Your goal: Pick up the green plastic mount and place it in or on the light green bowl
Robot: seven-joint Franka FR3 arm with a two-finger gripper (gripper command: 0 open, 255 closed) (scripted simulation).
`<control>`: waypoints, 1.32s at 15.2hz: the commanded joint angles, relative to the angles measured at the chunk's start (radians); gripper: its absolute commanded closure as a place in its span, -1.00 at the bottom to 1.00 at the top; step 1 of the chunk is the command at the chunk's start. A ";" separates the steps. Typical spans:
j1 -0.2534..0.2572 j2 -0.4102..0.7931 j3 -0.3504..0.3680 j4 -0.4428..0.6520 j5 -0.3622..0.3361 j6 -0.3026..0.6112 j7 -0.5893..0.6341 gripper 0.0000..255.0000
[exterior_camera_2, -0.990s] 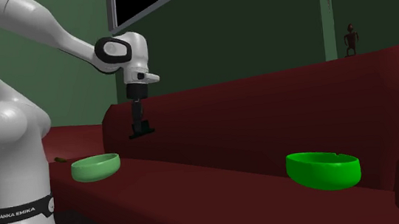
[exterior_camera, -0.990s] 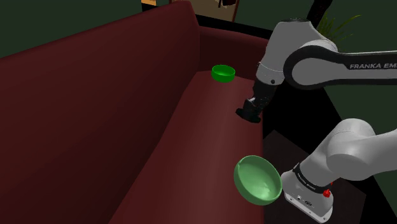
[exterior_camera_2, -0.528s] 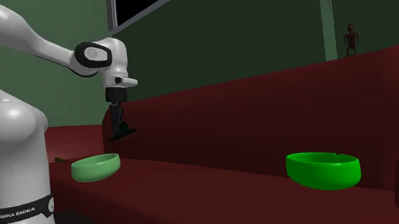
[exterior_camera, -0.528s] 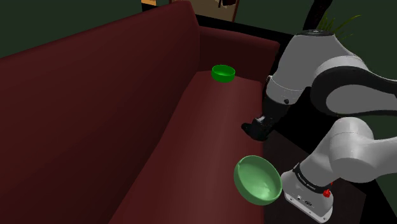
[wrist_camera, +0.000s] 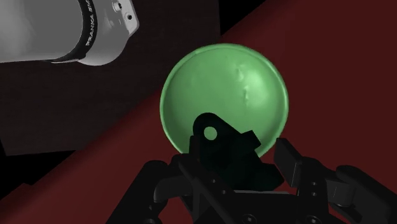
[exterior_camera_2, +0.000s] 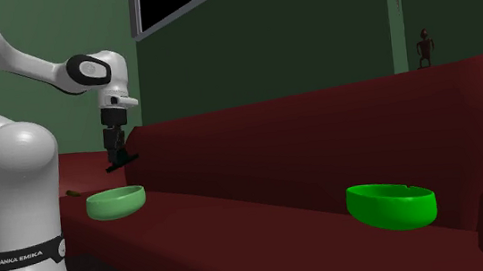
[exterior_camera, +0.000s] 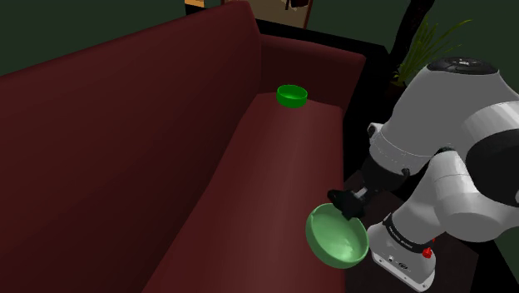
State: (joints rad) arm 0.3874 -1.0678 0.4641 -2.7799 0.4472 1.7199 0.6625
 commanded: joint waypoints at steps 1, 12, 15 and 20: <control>0.019 -0.007 0.026 -0.017 0.027 0.011 0.021 1.00; 0.049 0.032 0.106 -0.140 0.109 0.169 0.009 1.00; 0.054 0.045 0.121 -0.159 0.125 0.200 0.006 1.00; 0.054 0.045 0.122 -0.158 0.125 0.200 0.006 1.00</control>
State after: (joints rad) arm 0.4412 -1.0228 0.5856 -2.9383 0.5722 1.9196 0.6685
